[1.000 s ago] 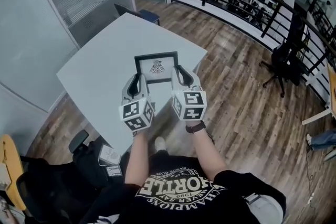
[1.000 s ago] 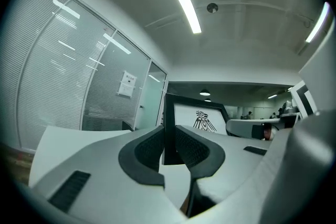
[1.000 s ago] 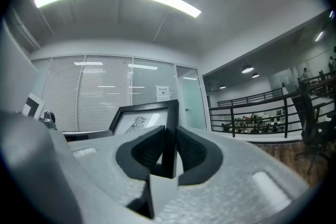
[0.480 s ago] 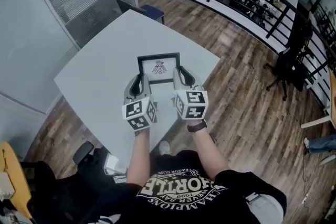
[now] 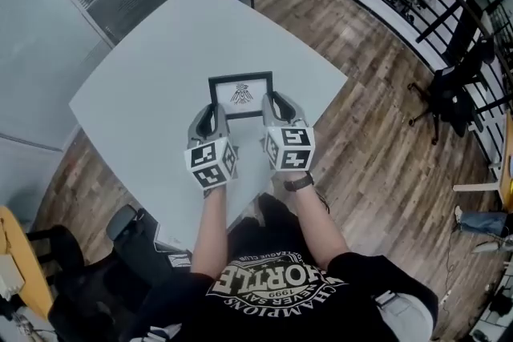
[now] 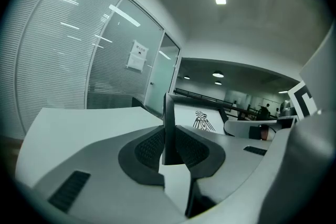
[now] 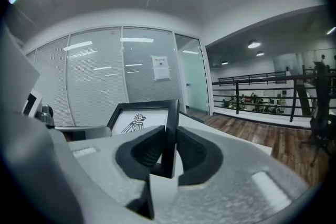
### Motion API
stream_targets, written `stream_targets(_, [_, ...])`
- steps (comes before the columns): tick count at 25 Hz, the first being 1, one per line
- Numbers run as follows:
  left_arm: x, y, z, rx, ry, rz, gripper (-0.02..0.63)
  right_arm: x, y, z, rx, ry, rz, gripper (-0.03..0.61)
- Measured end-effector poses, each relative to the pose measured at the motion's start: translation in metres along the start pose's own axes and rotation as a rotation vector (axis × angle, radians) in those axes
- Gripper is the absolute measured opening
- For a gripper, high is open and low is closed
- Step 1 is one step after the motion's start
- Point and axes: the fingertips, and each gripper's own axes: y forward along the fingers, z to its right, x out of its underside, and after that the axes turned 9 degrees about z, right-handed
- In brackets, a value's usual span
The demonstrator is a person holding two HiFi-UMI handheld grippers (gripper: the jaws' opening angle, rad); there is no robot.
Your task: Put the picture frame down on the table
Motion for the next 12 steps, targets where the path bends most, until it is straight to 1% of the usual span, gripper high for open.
stream_targets(7, [0.06,0.072,-0.006,-0.048,-0.018,-0.118,0.069,0.055,0.06,0.048,0.007,0.019,-0.13,0.066])
stream_targets(10, [0.091,0.095,-0.011,-0.055,-0.04,-0.169,0.069,0.083,0.082,0.064,0.003,-0.021,-0.18,0.067])
stream_targets(12, [0.113,0.103,-0.013,-0.062,-0.042,-0.211,0.069,0.107,0.09,0.073,-0.003,-0.03,-0.224,0.067])
